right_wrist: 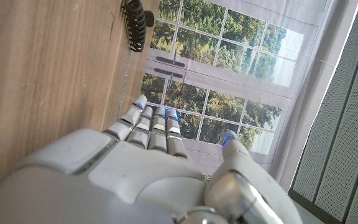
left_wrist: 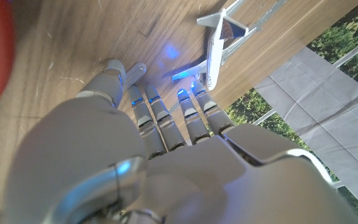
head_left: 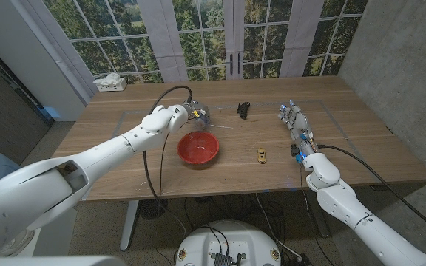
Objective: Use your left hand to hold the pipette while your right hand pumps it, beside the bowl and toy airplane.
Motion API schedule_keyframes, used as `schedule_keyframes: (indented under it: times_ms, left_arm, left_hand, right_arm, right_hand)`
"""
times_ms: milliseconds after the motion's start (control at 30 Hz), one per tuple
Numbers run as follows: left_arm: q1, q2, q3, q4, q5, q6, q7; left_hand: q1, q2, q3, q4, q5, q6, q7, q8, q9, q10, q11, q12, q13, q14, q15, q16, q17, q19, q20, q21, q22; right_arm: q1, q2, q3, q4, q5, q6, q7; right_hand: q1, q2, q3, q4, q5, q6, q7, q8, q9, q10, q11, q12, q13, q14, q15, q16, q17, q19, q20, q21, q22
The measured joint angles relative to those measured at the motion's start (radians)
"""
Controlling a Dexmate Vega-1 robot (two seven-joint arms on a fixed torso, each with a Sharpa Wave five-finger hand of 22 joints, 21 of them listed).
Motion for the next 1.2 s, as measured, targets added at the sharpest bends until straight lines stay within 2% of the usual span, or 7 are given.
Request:
schedule_keyframes:
  times_ms: [100, 267, 367, 533, 667, 767, 1200]
  left_arm:
    - [-0.004, -0.004, 0.006, 0.009, -0.004, -0.003, -0.001]
    - [-0.01, -0.009, 0.013, 0.022, -0.012, -0.007, -0.004]
    - [-0.011, -0.011, 0.016, 0.028, -0.017, -0.008, -0.004]
    - [-0.011, -0.012, 0.02, 0.033, -0.023, -0.007, 0.003]
    - [-0.008, -0.012, 0.022, 0.034, -0.023, -0.004, 0.016]
    - [-0.005, -0.011, 0.022, 0.033, -0.023, -0.001, 0.027]
    - [0.013, 0.0, 0.014, 0.022, -0.014, 0.005, 0.107]
  left_hand:
    - [0.004, 0.002, -0.014, -0.006, 0.0, 0.027, 0.009, 0.0, -0.001, 0.043, 0.0, 0.01, 0.004, 0.018, 0.001, 0.0, 0.0, 0.004, -0.004, -0.005, 0.0]
    - [0.058, 0.007, -0.027, -0.012, 0.0, 0.077, 0.034, -0.007, -0.003, 0.149, 0.0, 0.033, 0.009, 0.066, 0.0, 0.0, 0.005, 0.011, 0.0, -0.019, 0.0]
    - [0.104, 0.026, -0.031, -0.008, 0.0, 0.14, 0.053, -0.011, -0.004, 0.237, 0.0, 0.054, 0.017, 0.103, -0.002, 0.007, 0.01, 0.021, -0.002, -0.027, 0.0]
    - [0.162, 0.058, -0.038, -0.007, 0.0, 0.218, 0.085, 0.009, 0.019, 0.349, 0.004, 0.085, 0.036, 0.156, -0.005, 0.015, 0.014, 0.035, -0.005, -0.037, 0.0]
    - [0.2, 0.07, -0.043, -0.01, 0.005, 0.26, 0.092, 0.023, 0.023, 0.38, 0.03, 0.11, 0.053, 0.19, -0.01, 0.027, 0.018, 0.052, -0.01, -0.037, 0.0]
    - [0.222, 0.073, -0.044, -0.01, 0.005, 0.271, 0.096, 0.028, 0.025, 0.388, 0.039, 0.115, 0.053, 0.205, -0.012, 0.032, 0.019, 0.06, -0.013, -0.037, 0.0]
    - [0.253, 0.079, -0.049, -0.013, 0.005, 0.28, 0.094, 0.033, 0.028, 0.397, 0.048, 0.122, 0.053, 0.256, -0.016, 0.047, 0.025, 0.084, -0.024, -0.036, 0.0]
  right_arm:
    - [0.0, 0.0, 0.0, 0.0, -0.002, 0.0, -0.003]
    - [-0.001, -0.001, 0.001, 0.0, -0.004, 0.0, -0.007]
    - [-0.002, -0.001, 0.001, 0.0, -0.006, 0.001, -0.01]
    - [-0.002, -0.003, 0.003, 0.0, -0.01, 0.001, -0.012]
    - [-0.002, -0.004, 0.003, 0.0, -0.012, 0.001, -0.013]
    - [-0.001, -0.004, 0.003, 0.0, -0.014, 0.001, -0.014]
    - [-0.006, -0.008, 0.005, -0.01, -0.024, 0.001, -0.025]
  right_hand:
    - [-0.004, 0.004, -0.002, -0.002, 0.0, 0.006, -0.006, 0.0, 0.0, 0.0, 0.0, 0.0, 0.0, 0.0, 0.0, 0.0, 0.0, 0.0, 0.0, 0.0, 0.0]
    - [-0.004, 0.004, -0.002, -0.002, 0.0, 0.006, -0.006, 0.0, 0.0, 0.0, 0.0, 0.0, 0.0, 0.0, 0.0, 0.007, 0.0, 0.0, 0.0, -0.008, 0.0]
    - [-0.004, 0.004, -0.002, -0.002, 0.0, 0.006, -0.006, 0.0, 0.0, 0.0, 0.0, 0.0, 0.0, 0.0, 0.0, 0.007, 0.0, 0.004, -0.004, -0.008, 0.0]
    - [-0.004, 0.004, -0.002, -0.002, 0.0, 0.005, -0.005, 0.0, 0.0, 0.0, 0.0, 0.0, 0.0, 0.0, 0.0, 0.007, 0.0, 0.007, -0.007, -0.008, 0.0]
    - [-0.004, 0.004, -0.002, -0.002, 0.0, 0.007, -0.007, 0.0, 0.0, 0.0, 0.0, 0.0, 0.0, 0.0, 0.0, 0.007, -0.005, 0.007, -0.007, -0.013, 0.0]
    - [-0.004, 0.004, -0.002, -0.002, 0.0, 0.011, -0.011, 0.0, 0.0, 0.0, 0.0, 0.0, 0.0, 0.0, 0.0, 0.007, -0.005, 0.011, -0.003, -0.013, 0.0]
    - [-0.011, -0.003, 0.001, -0.005, 0.0, 0.011, -0.011, 0.0, 0.0, 0.0, 0.0, 0.0, 0.0, 0.0, 0.0, 0.007, -0.005, 0.014, 0.0, -0.021, 0.0]
